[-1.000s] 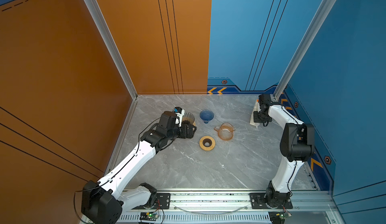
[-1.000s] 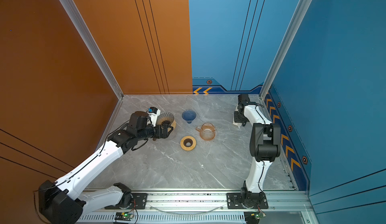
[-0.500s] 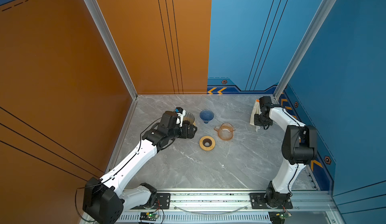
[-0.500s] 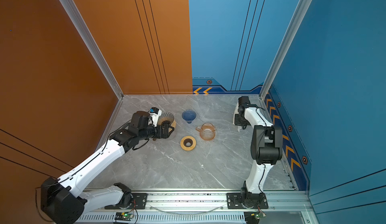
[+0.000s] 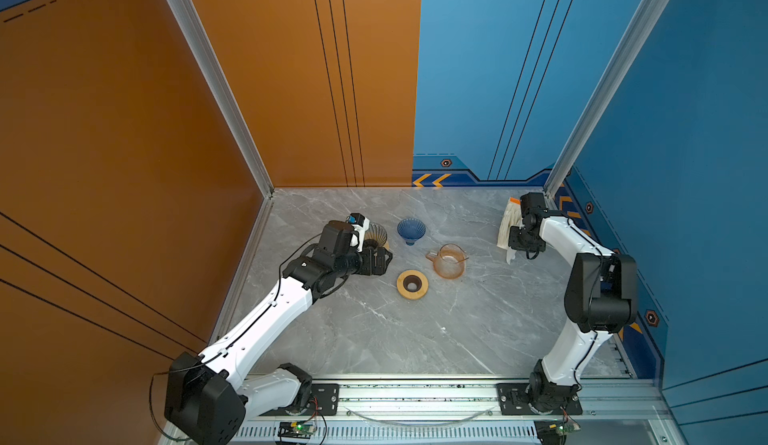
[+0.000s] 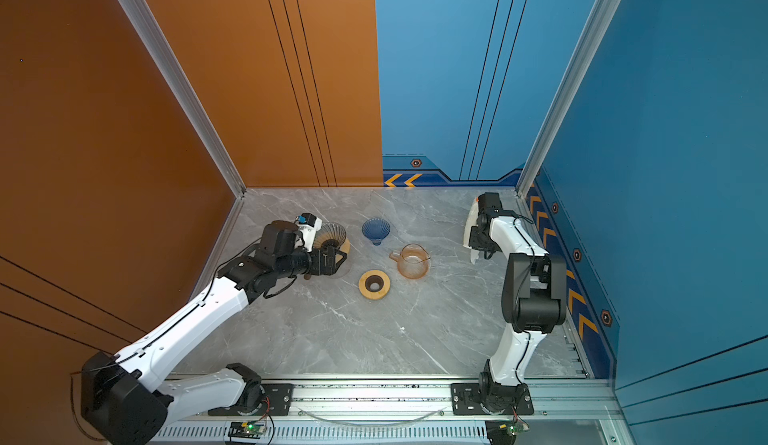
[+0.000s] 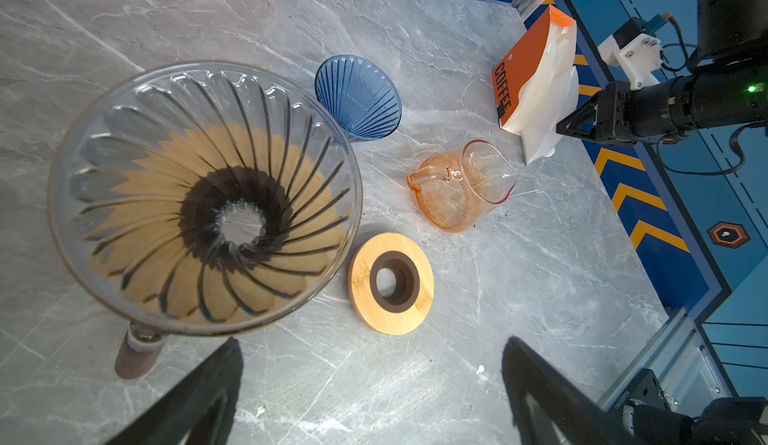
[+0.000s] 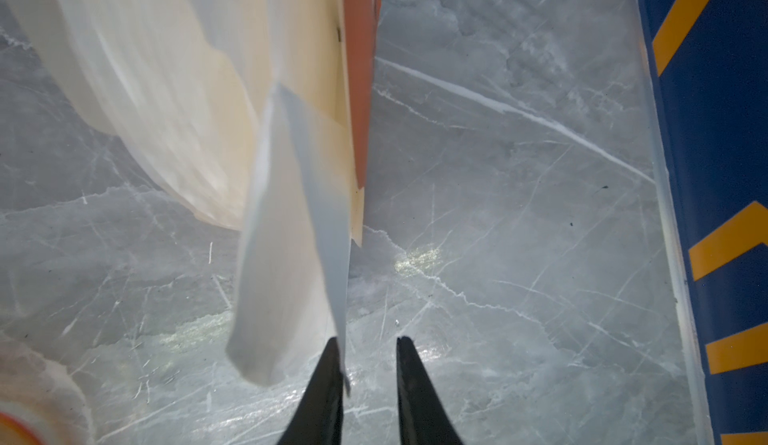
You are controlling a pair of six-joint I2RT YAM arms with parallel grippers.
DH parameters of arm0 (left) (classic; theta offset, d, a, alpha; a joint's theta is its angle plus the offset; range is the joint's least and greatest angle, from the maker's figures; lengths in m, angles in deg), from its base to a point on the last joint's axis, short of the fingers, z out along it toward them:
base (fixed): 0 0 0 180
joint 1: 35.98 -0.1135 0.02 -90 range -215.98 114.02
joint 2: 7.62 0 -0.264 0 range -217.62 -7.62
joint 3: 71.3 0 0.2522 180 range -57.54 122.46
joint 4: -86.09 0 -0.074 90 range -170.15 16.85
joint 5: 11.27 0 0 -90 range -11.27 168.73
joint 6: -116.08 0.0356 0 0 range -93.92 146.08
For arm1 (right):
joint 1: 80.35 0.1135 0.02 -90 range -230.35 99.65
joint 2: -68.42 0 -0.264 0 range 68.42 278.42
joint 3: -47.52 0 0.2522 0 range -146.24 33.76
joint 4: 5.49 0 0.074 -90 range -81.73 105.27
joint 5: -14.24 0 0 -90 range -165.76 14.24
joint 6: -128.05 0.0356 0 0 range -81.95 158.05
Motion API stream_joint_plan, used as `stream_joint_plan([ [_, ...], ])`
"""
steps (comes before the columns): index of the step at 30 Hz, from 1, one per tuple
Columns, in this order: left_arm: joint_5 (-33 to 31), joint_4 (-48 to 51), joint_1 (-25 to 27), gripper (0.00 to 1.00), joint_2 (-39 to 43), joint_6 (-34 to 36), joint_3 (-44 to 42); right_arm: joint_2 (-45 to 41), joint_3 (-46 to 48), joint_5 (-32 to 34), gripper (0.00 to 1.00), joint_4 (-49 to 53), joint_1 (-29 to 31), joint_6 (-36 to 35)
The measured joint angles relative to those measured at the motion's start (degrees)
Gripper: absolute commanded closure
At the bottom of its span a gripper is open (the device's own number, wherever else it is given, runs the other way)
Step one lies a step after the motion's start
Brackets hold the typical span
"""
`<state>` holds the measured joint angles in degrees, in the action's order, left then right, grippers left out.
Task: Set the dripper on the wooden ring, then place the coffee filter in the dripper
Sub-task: 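Pinch the front paper filter in the box with the right gripper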
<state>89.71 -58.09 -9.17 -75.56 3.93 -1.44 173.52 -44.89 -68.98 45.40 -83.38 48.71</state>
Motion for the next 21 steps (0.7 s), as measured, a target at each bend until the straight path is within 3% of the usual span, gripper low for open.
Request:
stream_joint_plan([
  [14,0.0,0.0,0.0,0.02,0.0,0.0,0.0,3.5,-0.8,-0.7,0.78,-3.4,-0.1,1.2],
  [21,0.0,0.0,0.2,0.02,0.0,0.0,0.0,4.8,-1.4,-0.7,0.90,-3.6,-0.1,1.4],
])
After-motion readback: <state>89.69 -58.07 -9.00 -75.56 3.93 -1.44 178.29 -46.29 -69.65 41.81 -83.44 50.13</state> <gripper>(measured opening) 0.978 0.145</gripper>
